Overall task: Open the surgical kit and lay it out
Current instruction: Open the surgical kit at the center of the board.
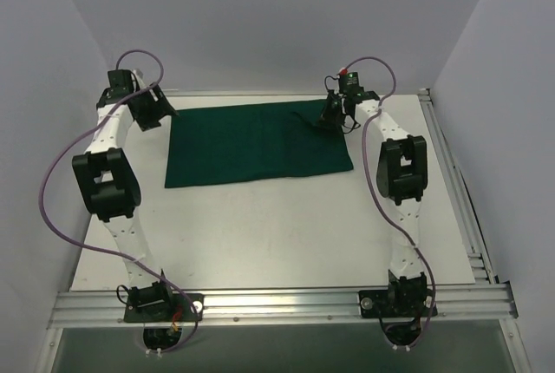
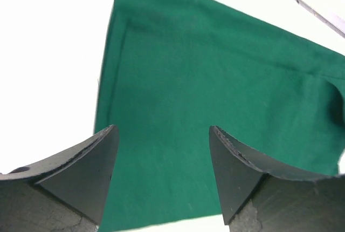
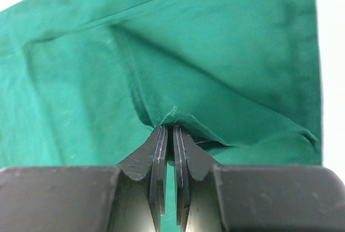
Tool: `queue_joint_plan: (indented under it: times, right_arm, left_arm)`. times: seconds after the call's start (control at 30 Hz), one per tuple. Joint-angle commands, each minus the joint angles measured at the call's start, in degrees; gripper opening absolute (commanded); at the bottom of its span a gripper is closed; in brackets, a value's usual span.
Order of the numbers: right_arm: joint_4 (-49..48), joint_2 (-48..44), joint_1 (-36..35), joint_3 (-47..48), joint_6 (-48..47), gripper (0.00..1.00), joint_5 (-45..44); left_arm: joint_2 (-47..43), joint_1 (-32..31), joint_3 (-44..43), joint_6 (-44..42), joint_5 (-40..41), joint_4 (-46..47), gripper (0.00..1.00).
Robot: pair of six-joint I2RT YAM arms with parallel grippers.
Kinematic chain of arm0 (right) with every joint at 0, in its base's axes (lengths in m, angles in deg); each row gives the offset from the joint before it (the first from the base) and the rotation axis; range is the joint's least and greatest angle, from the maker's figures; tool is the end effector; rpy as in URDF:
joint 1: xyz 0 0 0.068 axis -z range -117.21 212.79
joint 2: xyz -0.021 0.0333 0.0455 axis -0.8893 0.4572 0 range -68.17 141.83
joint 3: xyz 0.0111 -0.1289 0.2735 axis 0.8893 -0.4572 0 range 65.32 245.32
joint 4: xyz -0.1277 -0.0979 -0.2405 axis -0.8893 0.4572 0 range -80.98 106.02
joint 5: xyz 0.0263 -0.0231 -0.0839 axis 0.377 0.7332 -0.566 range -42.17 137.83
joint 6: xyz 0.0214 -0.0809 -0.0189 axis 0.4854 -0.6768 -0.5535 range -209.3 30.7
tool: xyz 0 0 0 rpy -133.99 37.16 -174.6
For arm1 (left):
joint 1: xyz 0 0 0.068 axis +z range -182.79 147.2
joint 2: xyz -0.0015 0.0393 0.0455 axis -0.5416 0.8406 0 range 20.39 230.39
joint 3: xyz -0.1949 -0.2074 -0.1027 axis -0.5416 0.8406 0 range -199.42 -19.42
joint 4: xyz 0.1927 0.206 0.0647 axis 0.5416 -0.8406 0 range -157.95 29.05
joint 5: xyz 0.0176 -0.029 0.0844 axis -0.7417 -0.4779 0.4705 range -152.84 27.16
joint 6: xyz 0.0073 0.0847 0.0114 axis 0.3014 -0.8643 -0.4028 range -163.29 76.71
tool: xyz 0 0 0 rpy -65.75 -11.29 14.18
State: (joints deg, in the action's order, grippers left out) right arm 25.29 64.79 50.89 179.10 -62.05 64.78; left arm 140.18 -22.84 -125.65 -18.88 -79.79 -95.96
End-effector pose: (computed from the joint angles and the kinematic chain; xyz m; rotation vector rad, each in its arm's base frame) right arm 0.6011 0.1492 0.2106 0.1287 2.2444 0.7020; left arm 0.5399 0.0723 0.2535 -0.5845 2.3522 -0.4728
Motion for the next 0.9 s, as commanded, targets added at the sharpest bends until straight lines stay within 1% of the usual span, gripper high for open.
queue_joint_plan:
  times: [0.0,0.07,0.13,0.2,0.33,0.37,0.43,0.53,0.57,0.63,0.67,0.77,0.87]
  right_arm:
    - [-1.2,1.4,1.6,2.6,1.0,0.00,-1.0]
    - [-2.3,2.2,2.0,3.1,0.7,0.00,-1.4]
    - [-3.3,3.6,2.3,4.5,0.0,0.00,-1.9]
    - [-3.4,6.1,2.7,7.0,-0.1,0.01,-2.3]
    - [-5.2,9.1,3.4,9.5,-0.5,0.05,-2.1]
    - [-5.5,9.4,3.4,10.0,-0.8,0.10,-2.5]
    - [-6.2,10.7,3.8,12.2,-1.1,0.14,-2.7]
    - [-6.9,12.1,4.8,14.2,-1.4,0.25,-2.4]
    - [-7.5,12.1,5.0,14.0,-1.7,0.32,-2.3]
    - [-9.4,10.9,5.4,13.4,-2.0,0.39,-3.3]
    - [-10.3,10.1,5.4,12.4,-2.5,0.48,-3.7]
    - [-12.4,9.9,5.7,12.3,-2.9,0.51,-4.7]
    - [-14.4,10.7,5.9,12.4,-3.2,0.51,-5.1]
  left_arm:
    - [5.5,0.5,-4.8,-6.6,-1.9,6.4,0.76]
    - [8.0,0.9,-7.8,-6.2,-4.2,7.2,0.76]
    - [10.2,1.0,-9.2,-4.2,-3.6,6.8,0.77]
    - [9.9,1.1,-7.5,-0.5,-4.8,9.7,0.76]
    - [7.4,0.9,-1.5,4.8,-2.7,11.5,0.77]
    - [6.7,0.9,0.3,6.1,-3.1,12.0,0.76]
    - [6.5,0.9,0.8,6.4,-3.7,12.2,0.76]
    - [7.0,0.9,-0.5,6.3,-4.0,11.5,0.76]
    - [7.2,0.9,-0.8,6.3,-4.1,11.0,0.76]
    - [7.2,0.9,-0.9,6.6,-4.7,11.2,0.76]
    - [7.0,0.9,-0.7,7.0,-5.0,11.2,0.76]
    - [6.5,0.8,0.7,7.4,-5.6,11.8,0.76]
    - [6.5,0.8,1.5,7.3,-5.7,12.1,0.76]
